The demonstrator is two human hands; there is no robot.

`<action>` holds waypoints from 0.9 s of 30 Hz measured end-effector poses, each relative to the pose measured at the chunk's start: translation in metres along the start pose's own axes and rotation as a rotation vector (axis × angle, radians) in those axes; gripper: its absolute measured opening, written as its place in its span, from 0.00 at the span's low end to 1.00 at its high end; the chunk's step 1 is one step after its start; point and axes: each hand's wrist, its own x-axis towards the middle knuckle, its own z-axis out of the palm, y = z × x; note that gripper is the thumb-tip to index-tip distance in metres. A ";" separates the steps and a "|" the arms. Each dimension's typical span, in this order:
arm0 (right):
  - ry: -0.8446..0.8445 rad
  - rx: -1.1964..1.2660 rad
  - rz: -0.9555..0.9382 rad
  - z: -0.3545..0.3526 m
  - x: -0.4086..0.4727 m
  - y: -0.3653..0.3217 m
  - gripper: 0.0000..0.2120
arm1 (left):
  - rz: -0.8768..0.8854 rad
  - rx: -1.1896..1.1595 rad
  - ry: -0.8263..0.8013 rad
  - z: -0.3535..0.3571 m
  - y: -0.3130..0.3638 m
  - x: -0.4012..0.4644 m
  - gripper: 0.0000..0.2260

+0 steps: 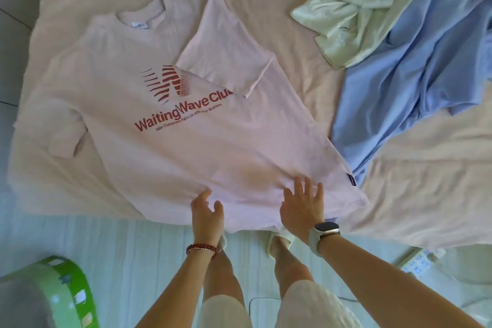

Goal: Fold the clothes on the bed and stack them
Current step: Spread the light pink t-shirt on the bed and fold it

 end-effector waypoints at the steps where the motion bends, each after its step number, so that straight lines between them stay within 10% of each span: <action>1: 0.067 0.009 -0.010 -0.004 0.002 -0.014 0.21 | -0.097 -0.072 0.075 -0.017 -0.008 0.012 0.20; 7: 0.264 0.071 -0.300 -0.026 0.027 -0.113 0.24 | -0.394 -0.280 0.204 -0.115 -0.067 0.092 0.29; 11: 0.248 -0.026 -0.392 -0.030 0.049 -0.184 0.27 | -0.294 -0.397 -0.043 -0.137 -0.094 0.117 0.06; 17: 0.256 -0.231 -0.455 -0.021 0.054 -0.239 0.30 | -0.307 -0.568 -0.049 -0.143 -0.125 0.122 0.24; 22: 0.315 -0.326 -0.457 -0.025 0.061 -0.246 0.30 | -0.194 -0.468 -0.215 -0.158 -0.126 0.127 0.03; 27: 0.255 -0.266 -0.473 -0.033 0.057 -0.256 0.31 | -0.156 -0.405 -0.297 -0.179 -0.137 0.094 0.07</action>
